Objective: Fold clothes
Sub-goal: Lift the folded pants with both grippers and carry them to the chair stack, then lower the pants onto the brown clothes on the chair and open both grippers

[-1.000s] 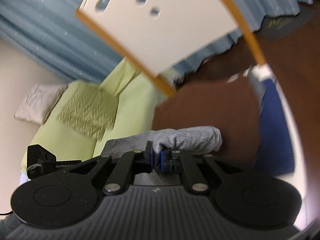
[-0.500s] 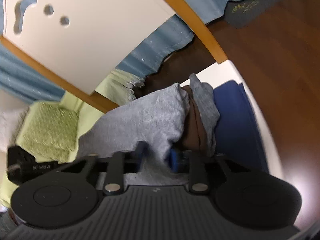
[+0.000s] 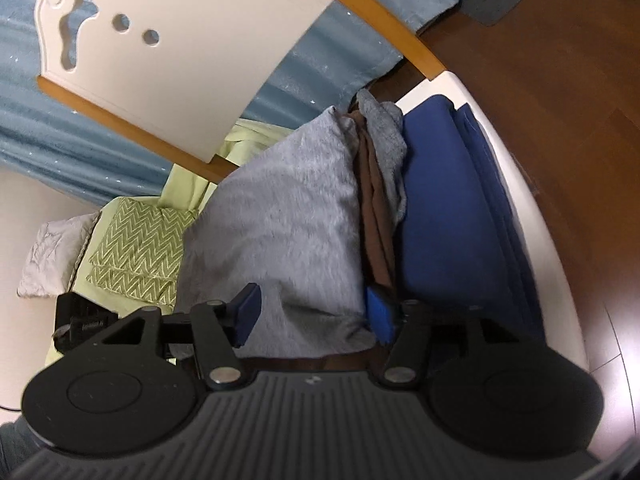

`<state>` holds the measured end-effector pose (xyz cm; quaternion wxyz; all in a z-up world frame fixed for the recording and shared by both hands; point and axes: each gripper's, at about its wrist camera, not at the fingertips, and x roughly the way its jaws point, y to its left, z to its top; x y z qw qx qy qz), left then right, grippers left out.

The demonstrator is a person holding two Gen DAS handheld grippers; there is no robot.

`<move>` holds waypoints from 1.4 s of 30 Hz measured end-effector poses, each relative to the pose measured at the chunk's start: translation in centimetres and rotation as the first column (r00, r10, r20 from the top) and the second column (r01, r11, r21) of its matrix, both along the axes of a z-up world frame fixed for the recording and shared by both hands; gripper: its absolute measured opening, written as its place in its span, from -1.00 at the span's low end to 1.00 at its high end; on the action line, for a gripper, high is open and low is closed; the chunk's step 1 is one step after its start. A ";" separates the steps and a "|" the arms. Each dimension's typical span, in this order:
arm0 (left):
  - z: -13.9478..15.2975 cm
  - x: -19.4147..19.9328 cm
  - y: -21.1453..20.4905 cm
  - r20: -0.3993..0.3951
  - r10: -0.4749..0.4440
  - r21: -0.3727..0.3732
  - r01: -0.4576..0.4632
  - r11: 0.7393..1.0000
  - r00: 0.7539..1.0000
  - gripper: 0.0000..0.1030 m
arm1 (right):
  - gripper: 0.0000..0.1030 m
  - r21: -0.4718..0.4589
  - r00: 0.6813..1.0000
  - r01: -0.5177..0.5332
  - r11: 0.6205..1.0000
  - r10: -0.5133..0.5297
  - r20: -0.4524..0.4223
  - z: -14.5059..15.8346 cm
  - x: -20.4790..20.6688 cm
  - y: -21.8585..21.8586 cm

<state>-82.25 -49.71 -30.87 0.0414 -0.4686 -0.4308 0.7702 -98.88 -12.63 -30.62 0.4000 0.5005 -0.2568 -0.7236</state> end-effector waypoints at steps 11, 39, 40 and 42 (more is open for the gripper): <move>2.3 -0.4 0.2 0.072 -0.076 -0.052 0.080 0.995 0.994 -0.64 | -0.86 -0.007 0.999 0.034 0.999 -0.034 -0.020 2.3 0.9 0.1; 7.7 2.2 6.5 0.184 -0.096 -0.612 0.191 0.767 0.978 0.01 | -0.58 0.522 0.932 -0.048 0.851 0.226 -0.283 4.6 5.3 -4.6; 9.1 2.2 6.3 0.116 -0.095 -0.619 0.147 0.772 0.989 0.02 | -0.58 0.523 0.927 -0.030 0.852 0.219 -0.303 5.3 5.2 -4.2; 10.6 1.3 6.2 0.031 -0.116 -0.627 0.110 0.771 0.993 0.04 | -0.58 0.490 0.911 0.000 0.872 0.202 -0.360 7.0 5.0 -3.7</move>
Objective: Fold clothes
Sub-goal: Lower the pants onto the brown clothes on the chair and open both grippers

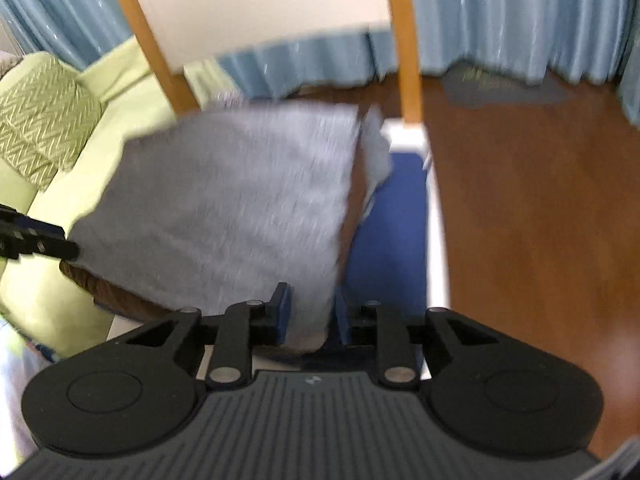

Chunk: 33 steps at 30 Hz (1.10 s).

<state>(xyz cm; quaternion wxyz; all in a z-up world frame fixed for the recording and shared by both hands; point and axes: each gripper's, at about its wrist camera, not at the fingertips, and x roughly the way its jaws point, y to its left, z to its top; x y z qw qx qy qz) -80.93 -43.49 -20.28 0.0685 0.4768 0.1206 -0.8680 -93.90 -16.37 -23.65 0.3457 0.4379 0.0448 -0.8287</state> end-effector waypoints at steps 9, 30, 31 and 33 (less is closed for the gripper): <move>-4.3 -8.1 -2.7 -0.079 -0.077 0.137 0.087 0.987 0.994 -0.01 | -0.81 -0.187 0.996 -0.044 0.981 0.028 -0.086 0.4 -7.0 -4.1; -3.2 0.5 1.0 -0.065 -0.349 0.003 0.350 0.937 0.935 -0.13 | -0.86 -0.209 0.998 -0.057 0.976 0.050 -0.038 0.3 -1.7 -2.5; -4.3 0.9 1.4 -0.031 -0.373 -0.009 0.373 0.928 0.927 -0.15 | -0.86 -0.191 0.995 -0.099 0.977 0.098 -0.016 -0.8 -0.5 -2.8; -5.7 1.8 0.6 -0.006 -0.380 -0.011 0.380 0.925 0.925 -0.15 | -0.86 -0.153 0.991 -0.130 0.980 0.132 0.008 -2.3 0.4 -3.1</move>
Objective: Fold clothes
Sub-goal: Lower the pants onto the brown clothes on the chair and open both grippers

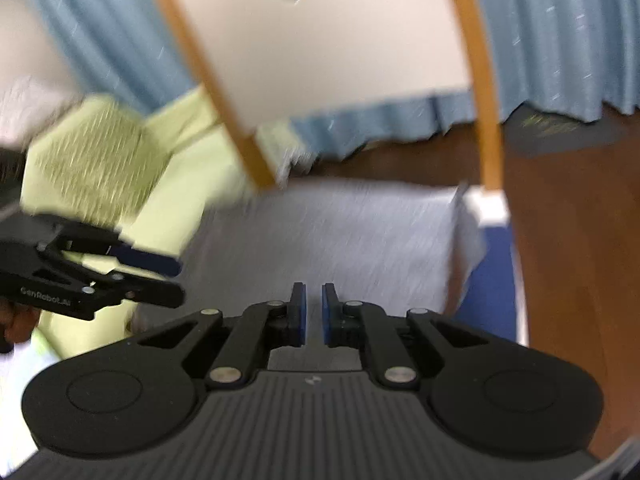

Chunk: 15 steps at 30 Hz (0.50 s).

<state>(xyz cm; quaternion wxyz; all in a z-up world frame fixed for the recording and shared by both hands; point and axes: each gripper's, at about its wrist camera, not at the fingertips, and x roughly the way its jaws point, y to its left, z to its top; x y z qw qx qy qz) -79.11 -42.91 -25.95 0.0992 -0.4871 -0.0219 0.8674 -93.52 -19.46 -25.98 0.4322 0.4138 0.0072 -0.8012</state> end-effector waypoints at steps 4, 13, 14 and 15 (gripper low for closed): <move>0.8 1.4 -1.7 -0.005 0.020 -0.020 -0.020 1.000 1.000 -0.11 | -0.95 0.124 0.999 0.040 0.991 -0.036 -0.034 -1.3 0.3 1.8; 3.9 -3.3 -3.1 -0.156 0.060 0.031 -0.056 0.998 0.986 -0.05 | -0.66 0.073 0.978 0.103 0.992 -0.087 -0.190 3.0 -0.8 1.0; 3.7 -4.7 -3.2 -0.142 0.069 0.045 -0.064 0.997 0.987 -0.05 | -0.66 0.050 0.973 0.106 0.993 -0.093 -0.211 3.0 -1.8 0.0; 3.1 -6.1 -3.4 -0.124 0.085 0.064 -0.078 0.995 0.989 -0.05 | -0.66 0.030 0.970 0.107 0.994 -0.097 -0.222 3.0 -2.6 -0.5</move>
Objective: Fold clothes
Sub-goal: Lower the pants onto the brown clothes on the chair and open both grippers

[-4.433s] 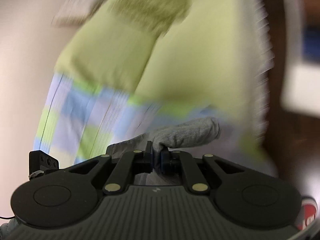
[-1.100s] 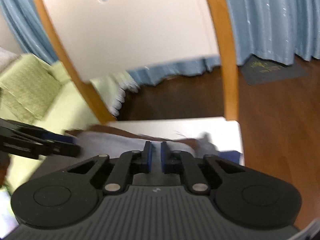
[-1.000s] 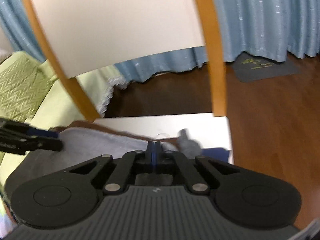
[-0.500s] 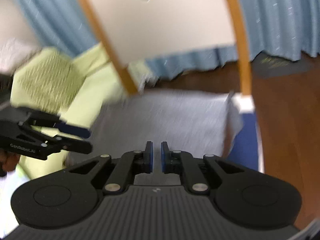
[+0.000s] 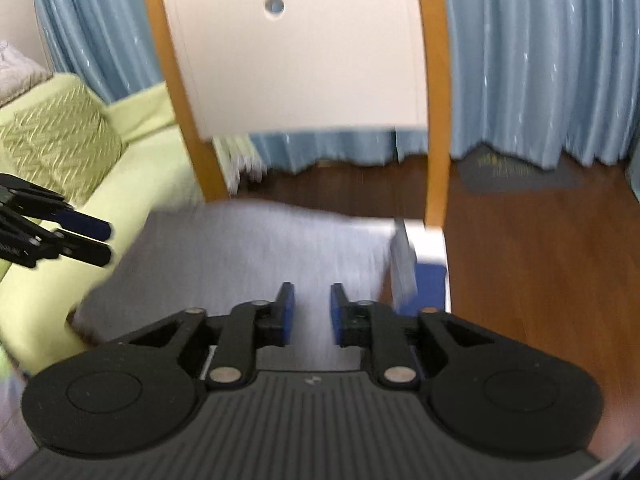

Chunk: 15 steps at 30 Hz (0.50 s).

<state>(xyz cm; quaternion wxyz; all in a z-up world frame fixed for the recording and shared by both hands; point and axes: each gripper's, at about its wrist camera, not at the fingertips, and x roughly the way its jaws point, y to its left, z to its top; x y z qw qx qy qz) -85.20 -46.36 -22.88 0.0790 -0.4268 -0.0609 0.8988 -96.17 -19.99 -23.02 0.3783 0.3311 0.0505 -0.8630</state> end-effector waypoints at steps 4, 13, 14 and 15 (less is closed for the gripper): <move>-1.9 -2.1 -1.5 0.065 0.115 -0.001 -0.115 0.993 0.991 -0.12 | -0.67 0.011 0.994 0.092 0.996 -0.093 0.051 -2.7 -4.3 -1.0; 2.1 4.4 -0.3 0.001 0.157 0.076 -0.157 0.985 0.988 -0.04 | -0.58 -0.025 0.970 0.243 0.970 -0.243 0.033 0.1 0.2 4.0; 1.9 4.8 0.3 0.005 0.131 0.080 -0.131 0.988 0.991 -0.04 | -0.58 -0.042 0.983 0.181 0.983 -0.180 0.046 0.2 1.8 3.5; 1.4 5.3 1.0 0.014 0.106 0.080 -0.107 0.991 0.994 -0.04 | -0.55 -0.050 0.989 0.140 0.989 -0.137 0.053 0.2 3.0 3.1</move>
